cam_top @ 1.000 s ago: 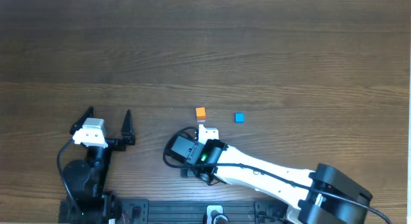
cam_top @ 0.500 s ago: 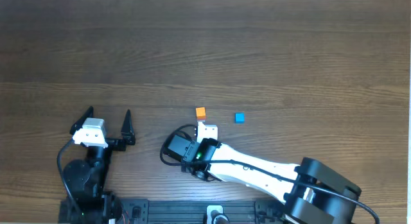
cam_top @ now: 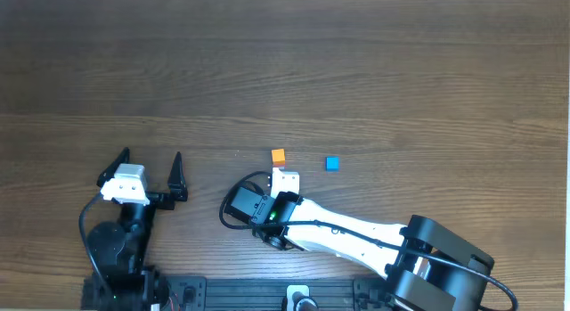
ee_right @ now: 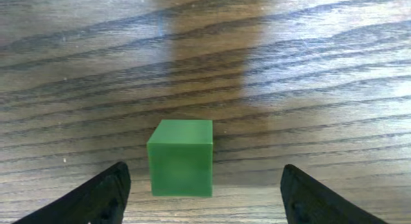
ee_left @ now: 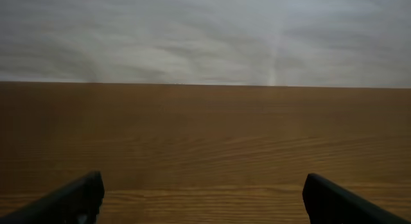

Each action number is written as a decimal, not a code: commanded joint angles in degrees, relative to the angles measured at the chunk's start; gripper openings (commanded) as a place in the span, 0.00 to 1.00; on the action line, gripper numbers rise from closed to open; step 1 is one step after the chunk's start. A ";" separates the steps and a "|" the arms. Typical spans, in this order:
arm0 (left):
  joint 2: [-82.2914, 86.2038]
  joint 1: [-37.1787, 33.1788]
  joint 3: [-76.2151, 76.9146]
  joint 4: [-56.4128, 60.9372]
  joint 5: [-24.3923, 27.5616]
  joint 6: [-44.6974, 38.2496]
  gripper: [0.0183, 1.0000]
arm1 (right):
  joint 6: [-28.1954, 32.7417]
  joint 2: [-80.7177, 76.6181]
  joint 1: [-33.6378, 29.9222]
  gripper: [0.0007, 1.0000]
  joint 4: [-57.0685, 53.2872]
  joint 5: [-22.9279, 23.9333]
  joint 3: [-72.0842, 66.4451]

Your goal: Stack Cubes

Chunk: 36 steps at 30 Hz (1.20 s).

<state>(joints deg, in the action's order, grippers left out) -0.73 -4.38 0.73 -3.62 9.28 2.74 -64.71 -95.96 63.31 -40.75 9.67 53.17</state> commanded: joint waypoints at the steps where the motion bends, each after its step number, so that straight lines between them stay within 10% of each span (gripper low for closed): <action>1: 0.39 -0.39 -0.35 0.15 0.72 -0.83 1.00 | -0.61 -0.76 0.13 0.73 0.28 1.86 1.20; 36: 0.39 -0.39 -0.35 0.15 0.72 -0.83 1.00 | -0.63 -2.84 1.66 0.39 2.38 2.40 1.22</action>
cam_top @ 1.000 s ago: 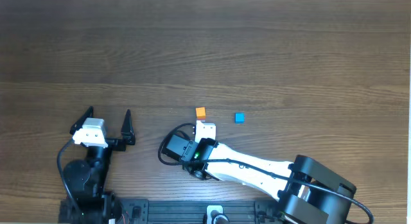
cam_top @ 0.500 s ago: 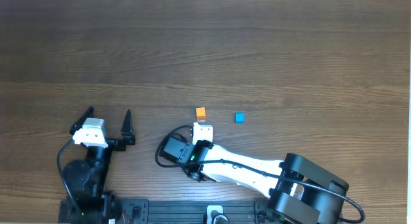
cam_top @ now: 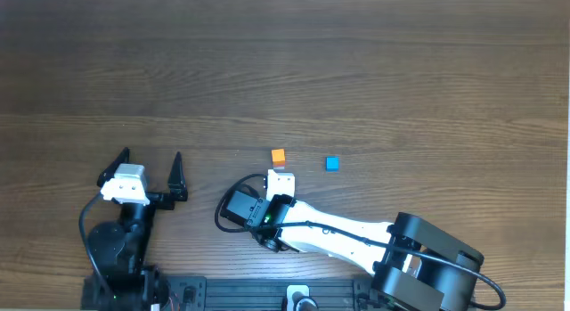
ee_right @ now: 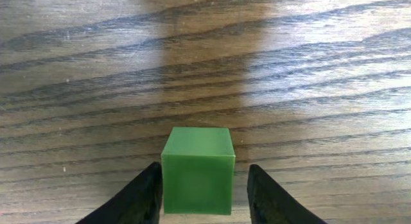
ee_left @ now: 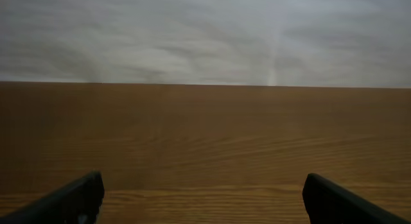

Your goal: Stack Cubes

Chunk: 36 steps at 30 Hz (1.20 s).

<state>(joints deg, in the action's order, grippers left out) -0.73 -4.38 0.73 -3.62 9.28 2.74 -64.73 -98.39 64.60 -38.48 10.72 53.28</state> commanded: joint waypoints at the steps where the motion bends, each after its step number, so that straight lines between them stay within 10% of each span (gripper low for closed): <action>1: 0.39 -0.39 -0.35 0.15 0.72 -0.83 1.00 | -0.61 -0.42 0.37 0.38 0.13 1.38 1.11; 24: 0.39 -0.39 -0.35 0.15 0.72 -0.83 1.00 | -1.03 0.20 0.37 0.18 -1.31 1.09 2.54; 36: 0.39 -0.39 -0.35 0.15 0.72 -0.83 1.00 | 6.93 4.83 -5.49 0.09 -24.96 4.76 24.20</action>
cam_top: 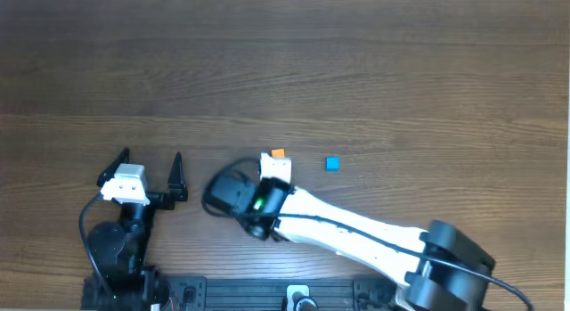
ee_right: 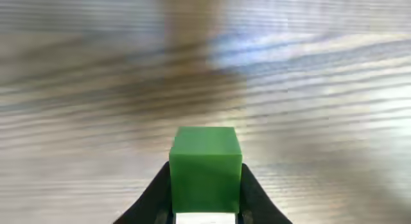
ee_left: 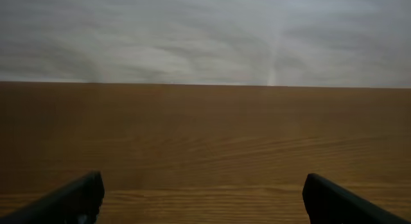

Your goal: Stack Cubes

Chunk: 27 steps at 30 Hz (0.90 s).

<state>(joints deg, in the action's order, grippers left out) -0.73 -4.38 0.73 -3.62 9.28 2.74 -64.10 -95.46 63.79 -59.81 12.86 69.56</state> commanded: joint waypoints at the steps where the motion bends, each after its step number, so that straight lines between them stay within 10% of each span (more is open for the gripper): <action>1: 0.39 -0.39 -0.35 0.13 0.72 -0.83 1.00 | 7.78 1.75 -6.27 0.08 -4.55 2.45 9.55; 27: 0.39 -0.39 -0.35 0.13 0.72 -0.83 1.00 | 20.11 -10.45 -16.52 0.02 -0.90 -5.84 15.58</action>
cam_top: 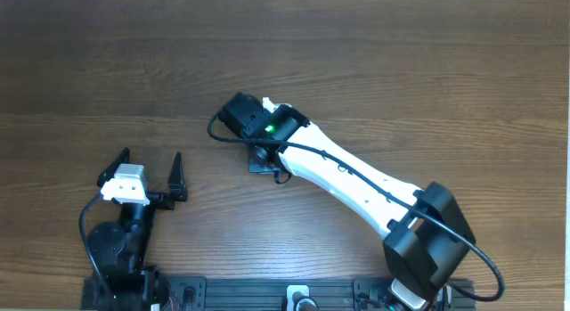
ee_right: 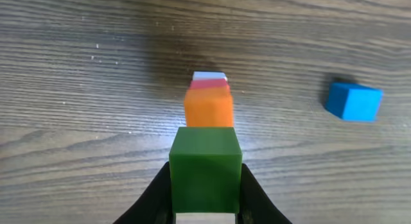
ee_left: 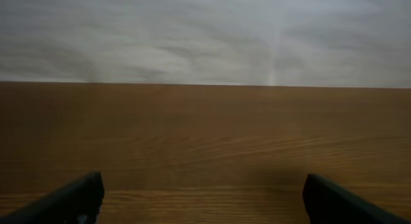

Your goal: Stack Cubes

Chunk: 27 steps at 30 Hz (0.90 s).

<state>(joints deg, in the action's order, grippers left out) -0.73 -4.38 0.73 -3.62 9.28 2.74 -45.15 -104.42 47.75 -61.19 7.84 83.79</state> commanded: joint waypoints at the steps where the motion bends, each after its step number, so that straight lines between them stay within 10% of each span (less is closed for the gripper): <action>1: 0.39 -0.39 -0.35 0.13 0.70 -0.83 1.00 | 1.36 -1.66 -0.55 0.01 0.55 -0.81 1.36; 27: 0.39 -0.39 -0.35 0.15 0.72 -0.83 1.00 | 2.58 -2.47 -2.08 0.02 1.36 -0.72 1.33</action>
<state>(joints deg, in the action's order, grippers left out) -0.73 -4.38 0.73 -3.62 9.28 2.74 -43.03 -105.58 46.46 -59.92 7.38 83.79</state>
